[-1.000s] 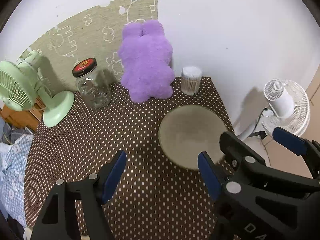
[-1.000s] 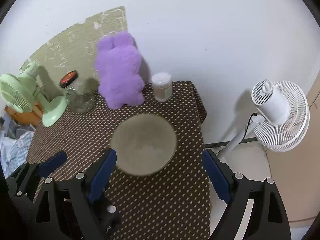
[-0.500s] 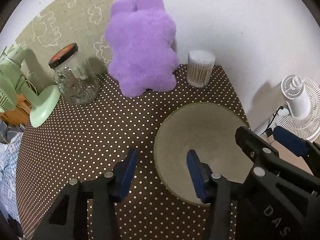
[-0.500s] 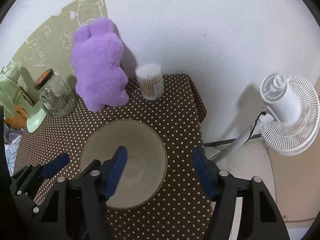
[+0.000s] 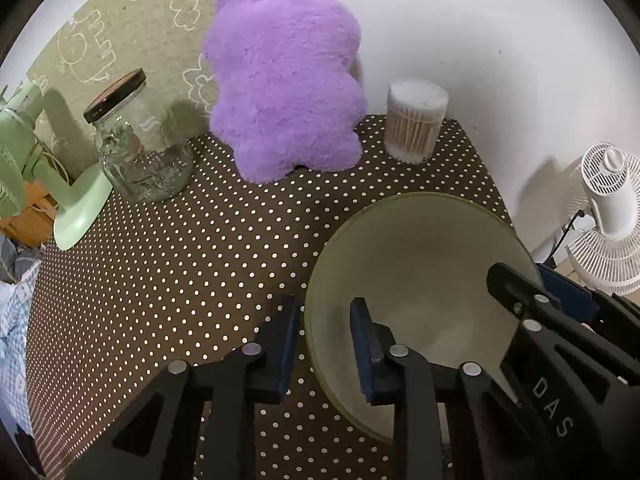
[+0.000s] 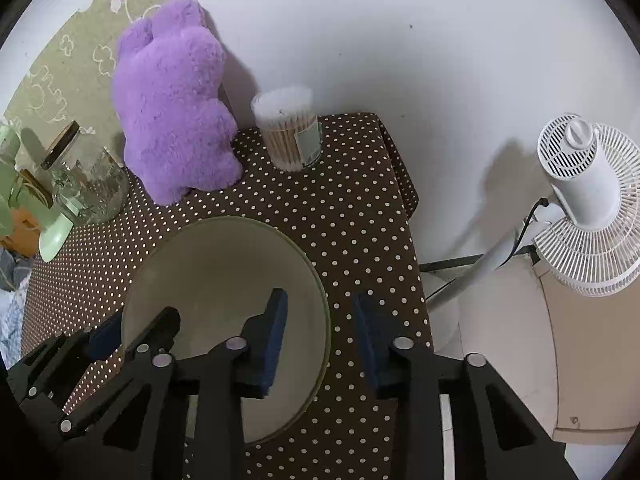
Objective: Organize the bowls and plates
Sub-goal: 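Close both tools on the rim of the cream bowl, then lift the cream bowl with both tools and carry it toward the plates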
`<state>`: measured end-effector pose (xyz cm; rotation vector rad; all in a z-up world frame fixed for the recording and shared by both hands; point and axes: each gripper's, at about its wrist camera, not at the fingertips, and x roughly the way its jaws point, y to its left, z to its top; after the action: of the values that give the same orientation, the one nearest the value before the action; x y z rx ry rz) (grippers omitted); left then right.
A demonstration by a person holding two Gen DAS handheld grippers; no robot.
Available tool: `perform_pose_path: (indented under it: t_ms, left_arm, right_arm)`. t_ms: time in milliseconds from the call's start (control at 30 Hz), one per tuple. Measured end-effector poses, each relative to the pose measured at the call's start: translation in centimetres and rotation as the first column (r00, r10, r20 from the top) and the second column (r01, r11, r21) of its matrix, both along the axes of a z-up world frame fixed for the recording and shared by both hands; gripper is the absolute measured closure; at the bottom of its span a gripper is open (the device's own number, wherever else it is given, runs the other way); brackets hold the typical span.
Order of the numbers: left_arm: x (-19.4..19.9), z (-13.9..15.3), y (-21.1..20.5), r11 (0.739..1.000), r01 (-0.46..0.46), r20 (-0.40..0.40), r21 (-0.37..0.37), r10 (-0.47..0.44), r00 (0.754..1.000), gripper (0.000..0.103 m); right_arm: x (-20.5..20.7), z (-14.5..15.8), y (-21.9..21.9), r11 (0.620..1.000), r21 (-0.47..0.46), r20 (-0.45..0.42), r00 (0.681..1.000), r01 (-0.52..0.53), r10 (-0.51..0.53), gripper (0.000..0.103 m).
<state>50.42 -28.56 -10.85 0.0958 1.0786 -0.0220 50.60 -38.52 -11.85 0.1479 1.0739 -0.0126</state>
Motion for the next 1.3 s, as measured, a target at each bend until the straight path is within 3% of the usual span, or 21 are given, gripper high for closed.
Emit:
perform_pose_path:
  t_ms: [100,200,633,1300]
  left_arm:
    - [0.2,-0.2,0.1,1.000,0.003,-0.007,-0.007,-0.003,1.000,0.089]
    - [0.1,-0.3,0.1,1.000,0.013,-0.001,-0.006,-0.013,1.000,0.089]
    - [-0.1,0.0,0.6,1.000,0.022,-0.017,-0.010,-0.022,1.000,0.089]
    - [-5.7,2.8,1.8,1.000,0.013,-0.017,-0.022,-0.013,1.000,0.089]
  right_arm:
    - [0.1,-0.4,0.0,1.000,0.010,-0.007,1.000,-0.007,0.007,0.080]
    - [0.2,-0.6,0.1,1.000,0.012,-0.009,1.000,-0.009,0.010,0.085]
    - [-0.3,-0.7,0.4,1.000,0.012,-0.020,1.000,0.006,-0.006,0.085]
    - [-4.9,2.0,1.5,1.000,0.008,-0.036,0.999,0.005,-0.005,0.085]
